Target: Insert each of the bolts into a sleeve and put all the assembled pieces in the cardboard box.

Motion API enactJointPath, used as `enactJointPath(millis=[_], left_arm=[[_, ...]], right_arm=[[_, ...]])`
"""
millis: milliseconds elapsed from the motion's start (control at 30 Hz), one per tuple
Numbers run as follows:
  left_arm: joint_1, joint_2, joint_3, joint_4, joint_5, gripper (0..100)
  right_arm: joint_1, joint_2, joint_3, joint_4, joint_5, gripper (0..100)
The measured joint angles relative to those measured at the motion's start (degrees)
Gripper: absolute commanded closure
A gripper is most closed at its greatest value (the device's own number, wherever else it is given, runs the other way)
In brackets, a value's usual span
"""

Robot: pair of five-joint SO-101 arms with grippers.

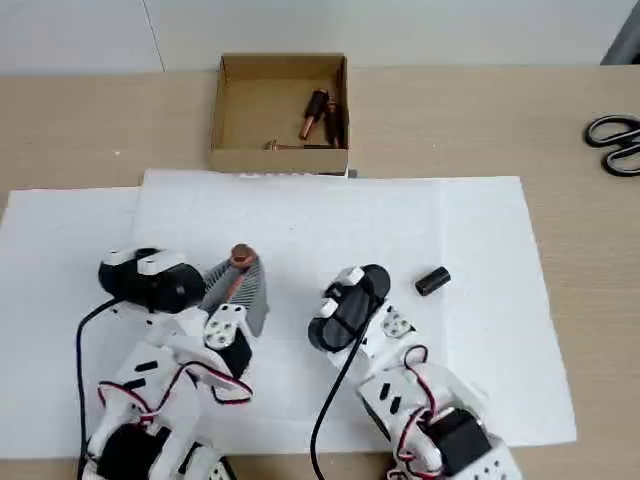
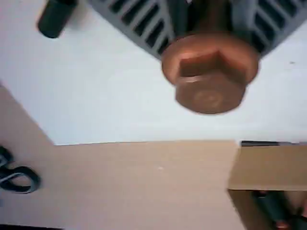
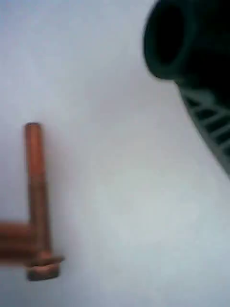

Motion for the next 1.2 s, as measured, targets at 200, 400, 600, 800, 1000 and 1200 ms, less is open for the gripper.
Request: enactJointPath(millis=[200,400,600,800,1000,1200], left_arm=[[2.1,0.0,1.1,-4.0,2.2,100],[2.3,0.0,1.1,-6.4,2.5,100],[6.2,0.1,0.5,-6.9,4.1,100],[6.6,0.1,0.3,-6.9,5.1,100],[6.6,0.1,0.3,-7.6,5.1,100],[3.9,0.1,0.3,-11.7,5.1,100]], right_arm=[[-3.2,0.0,5.6,-9.7,0.0,99.5],[-4.6,0.0,7.5,-14.9,0.0,99.5],[-6.2,0.0,7.6,-15.4,0.0,99.5],[-6.4,0.0,7.6,-15.4,0.0,99.5],[-6.5,-0.9,7.6,-15.4,0.0,99.5],[-6.7,-0.9,7.6,-15.4,0.0,99.5]])
